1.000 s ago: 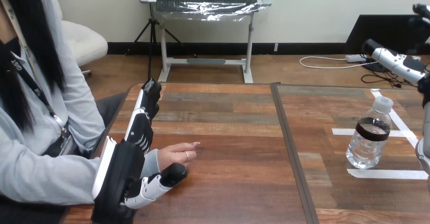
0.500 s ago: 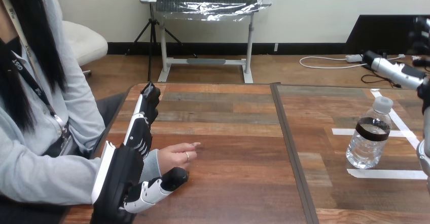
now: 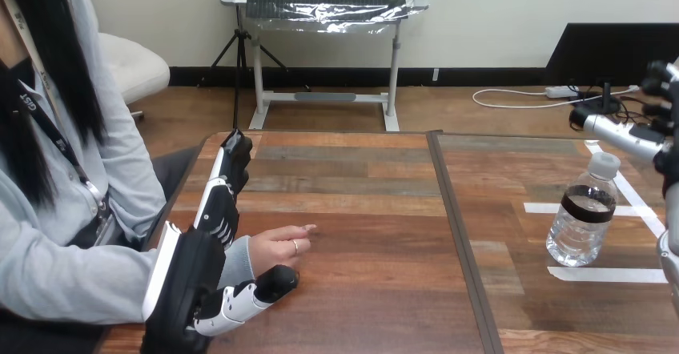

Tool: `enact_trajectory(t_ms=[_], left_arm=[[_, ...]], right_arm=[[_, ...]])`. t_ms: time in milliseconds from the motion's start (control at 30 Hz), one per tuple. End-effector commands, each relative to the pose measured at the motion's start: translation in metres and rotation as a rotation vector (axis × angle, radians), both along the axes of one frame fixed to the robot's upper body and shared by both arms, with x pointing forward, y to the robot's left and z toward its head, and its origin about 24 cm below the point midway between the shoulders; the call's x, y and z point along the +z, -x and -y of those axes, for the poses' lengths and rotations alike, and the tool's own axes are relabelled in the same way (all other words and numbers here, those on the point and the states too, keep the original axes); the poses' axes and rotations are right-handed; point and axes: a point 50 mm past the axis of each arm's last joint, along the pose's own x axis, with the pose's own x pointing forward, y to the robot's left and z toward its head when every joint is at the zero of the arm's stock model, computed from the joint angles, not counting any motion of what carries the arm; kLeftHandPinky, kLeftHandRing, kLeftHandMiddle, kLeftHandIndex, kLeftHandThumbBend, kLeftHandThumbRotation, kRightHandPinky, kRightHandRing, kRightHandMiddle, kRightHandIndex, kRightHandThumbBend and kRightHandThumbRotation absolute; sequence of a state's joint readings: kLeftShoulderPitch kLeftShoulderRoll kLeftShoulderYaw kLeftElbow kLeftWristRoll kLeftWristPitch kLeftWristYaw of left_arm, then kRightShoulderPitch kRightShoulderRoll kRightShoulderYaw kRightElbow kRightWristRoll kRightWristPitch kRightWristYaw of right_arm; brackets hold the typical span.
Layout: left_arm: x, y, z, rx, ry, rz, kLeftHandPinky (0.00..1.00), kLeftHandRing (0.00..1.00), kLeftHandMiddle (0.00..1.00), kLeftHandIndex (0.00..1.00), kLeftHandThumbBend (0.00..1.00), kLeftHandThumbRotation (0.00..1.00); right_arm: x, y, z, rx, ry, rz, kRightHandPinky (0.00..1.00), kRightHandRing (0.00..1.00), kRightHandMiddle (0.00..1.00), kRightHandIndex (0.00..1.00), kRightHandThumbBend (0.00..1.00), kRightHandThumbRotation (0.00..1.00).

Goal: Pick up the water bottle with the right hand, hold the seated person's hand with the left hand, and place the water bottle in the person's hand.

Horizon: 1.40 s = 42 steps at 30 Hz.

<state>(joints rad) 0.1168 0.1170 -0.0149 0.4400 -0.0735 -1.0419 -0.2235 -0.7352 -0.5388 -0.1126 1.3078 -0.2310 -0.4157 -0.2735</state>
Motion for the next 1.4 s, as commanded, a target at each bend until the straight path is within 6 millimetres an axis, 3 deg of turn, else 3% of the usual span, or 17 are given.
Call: enact_trajectory(t_ms=[0,267,767,1167,1367], left_arm=[[0.017,-0.007,-0.002,-0.007,-0.008,0.087,1.00,1.00,1.00,1.00,1.00,0.66],[0.018,-0.006,-0.004,-0.004,-0.006,0.085,1.00,1.00,1.00,1.00,1.00,0.66],[0.020,-0.006,-0.006,0.004,-0.004,0.089,1.00,1.00,1.00,1.00,1.00,0.64],[0.022,-0.006,-0.007,0.004,-0.005,0.092,1.00,1.00,1.00,1.00,1.00,0.63],[0.022,-0.006,-0.007,0.004,-0.001,0.092,1.00,1.00,1.00,1.00,1.00,0.63]], right_arm=[[0.015,-0.016,-0.016,0.037,-0.024,0.049,0.79,0.84,0.86,0.90,1.00,0.36],[0.007,-0.014,-0.017,0.042,-0.033,0.003,0.84,0.88,0.88,0.91,1.00,0.34],[-0.004,-0.011,-0.017,0.041,-0.032,-0.066,0.71,0.76,0.88,0.91,1.00,0.37],[-0.015,-0.006,-0.018,0.049,-0.058,-0.116,0.73,0.78,0.89,0.92,1.00,0.35],[-0.021,-0.004,-0.019,0.048,-0.045,-0.141,0.78,0.84,0.88,0.92,1.00,0.34]])
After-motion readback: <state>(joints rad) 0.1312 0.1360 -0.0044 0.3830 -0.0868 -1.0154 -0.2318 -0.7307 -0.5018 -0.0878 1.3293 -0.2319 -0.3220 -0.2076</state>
